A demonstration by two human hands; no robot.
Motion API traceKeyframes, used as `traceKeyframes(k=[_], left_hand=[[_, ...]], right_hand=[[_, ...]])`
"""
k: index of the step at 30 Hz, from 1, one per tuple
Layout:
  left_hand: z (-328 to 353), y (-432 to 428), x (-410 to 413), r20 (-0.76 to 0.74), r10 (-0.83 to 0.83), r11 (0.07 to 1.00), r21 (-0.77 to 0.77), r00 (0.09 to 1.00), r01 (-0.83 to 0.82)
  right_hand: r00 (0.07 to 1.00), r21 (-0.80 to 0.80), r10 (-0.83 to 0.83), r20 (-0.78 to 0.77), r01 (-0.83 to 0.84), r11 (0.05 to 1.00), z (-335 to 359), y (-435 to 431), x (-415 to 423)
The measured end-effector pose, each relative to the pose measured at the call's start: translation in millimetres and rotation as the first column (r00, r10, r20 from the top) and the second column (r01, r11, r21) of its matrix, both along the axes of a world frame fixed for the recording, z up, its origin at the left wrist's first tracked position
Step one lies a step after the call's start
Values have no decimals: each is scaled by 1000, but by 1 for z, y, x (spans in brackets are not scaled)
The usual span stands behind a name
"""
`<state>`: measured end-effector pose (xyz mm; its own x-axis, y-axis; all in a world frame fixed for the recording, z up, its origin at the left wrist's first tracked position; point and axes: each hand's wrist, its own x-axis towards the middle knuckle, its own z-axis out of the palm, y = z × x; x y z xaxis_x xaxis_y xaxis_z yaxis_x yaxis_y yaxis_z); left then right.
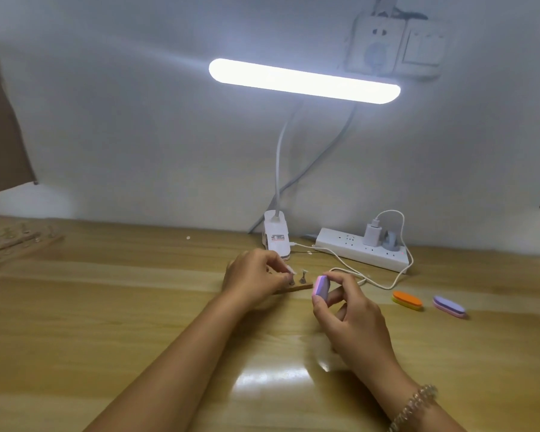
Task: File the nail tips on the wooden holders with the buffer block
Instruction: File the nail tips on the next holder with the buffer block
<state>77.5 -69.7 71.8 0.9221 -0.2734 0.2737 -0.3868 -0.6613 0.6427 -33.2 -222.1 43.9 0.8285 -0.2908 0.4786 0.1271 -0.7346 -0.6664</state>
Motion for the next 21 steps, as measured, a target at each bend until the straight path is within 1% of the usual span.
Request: traceKeyframes(k=[2, 5, 9, 16, 19, 21], left_hand=[[-1, 0, 2, -28, -2, 998, 57, 1000, 3], [-1, 2, 5, -48, 12, 995, 99, 999, -7], [-2, 2, 6, -76, -2, 996, 89, 997, 9], [-1, 2, 7, -100, -8, 993, 114, 995, 19], [-2, 1, 9, -81, -3, 992, 127, 997, 14], [-2, -1, 9, -3, 26, 984, 176, 1000, -25]], right_hand=[[1000, -22, 2, -12, -2, 1000, 0, 1, 0], [999, -44, 6, -32, -8, 999, 1, 2, 0], [999, -59, 11, -47, -13, 998, 3, 5, 0], [999, -72, 6, -49, -10, 997, 4, 6, -2], [999, -78, 9, -47, -13, 997, 4, 6, -2], [999, -78, 12, -49, -16, 997, 3, 6, -2]])
